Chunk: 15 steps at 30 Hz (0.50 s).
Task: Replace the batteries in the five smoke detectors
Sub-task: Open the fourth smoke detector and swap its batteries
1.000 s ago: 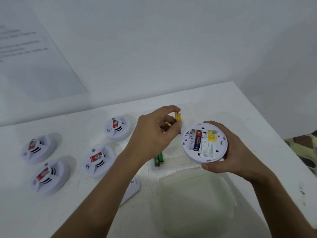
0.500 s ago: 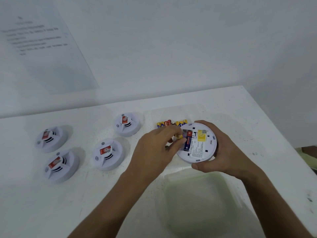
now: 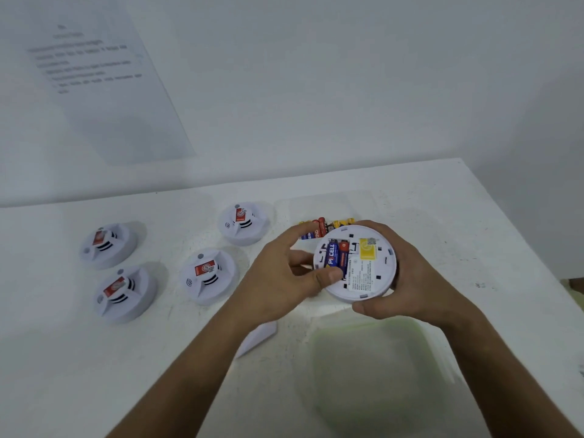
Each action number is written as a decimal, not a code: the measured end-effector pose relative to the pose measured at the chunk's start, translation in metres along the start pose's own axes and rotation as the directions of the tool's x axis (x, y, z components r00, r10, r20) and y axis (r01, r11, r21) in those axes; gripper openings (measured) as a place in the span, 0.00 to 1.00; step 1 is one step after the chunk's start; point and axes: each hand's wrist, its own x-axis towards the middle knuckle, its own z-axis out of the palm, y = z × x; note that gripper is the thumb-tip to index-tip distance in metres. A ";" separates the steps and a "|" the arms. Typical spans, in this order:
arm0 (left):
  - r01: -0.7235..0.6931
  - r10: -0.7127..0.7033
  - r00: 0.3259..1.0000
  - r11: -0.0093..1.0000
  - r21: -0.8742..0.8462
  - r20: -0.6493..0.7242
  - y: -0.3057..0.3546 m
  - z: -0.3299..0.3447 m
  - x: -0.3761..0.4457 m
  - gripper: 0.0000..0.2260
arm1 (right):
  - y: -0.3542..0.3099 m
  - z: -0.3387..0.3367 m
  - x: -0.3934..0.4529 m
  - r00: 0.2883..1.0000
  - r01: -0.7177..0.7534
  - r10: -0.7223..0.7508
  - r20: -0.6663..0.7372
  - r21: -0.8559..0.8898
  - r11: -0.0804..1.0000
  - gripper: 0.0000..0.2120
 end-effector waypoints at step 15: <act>0.200 -0.055 0.938 0.892 0.406 -0.342 -0.047 -0.050 -0.053 0.29 | 0.003 0.029 0.015 0.986 -0.030 0.031 0.166 -0.008 1.000 0.45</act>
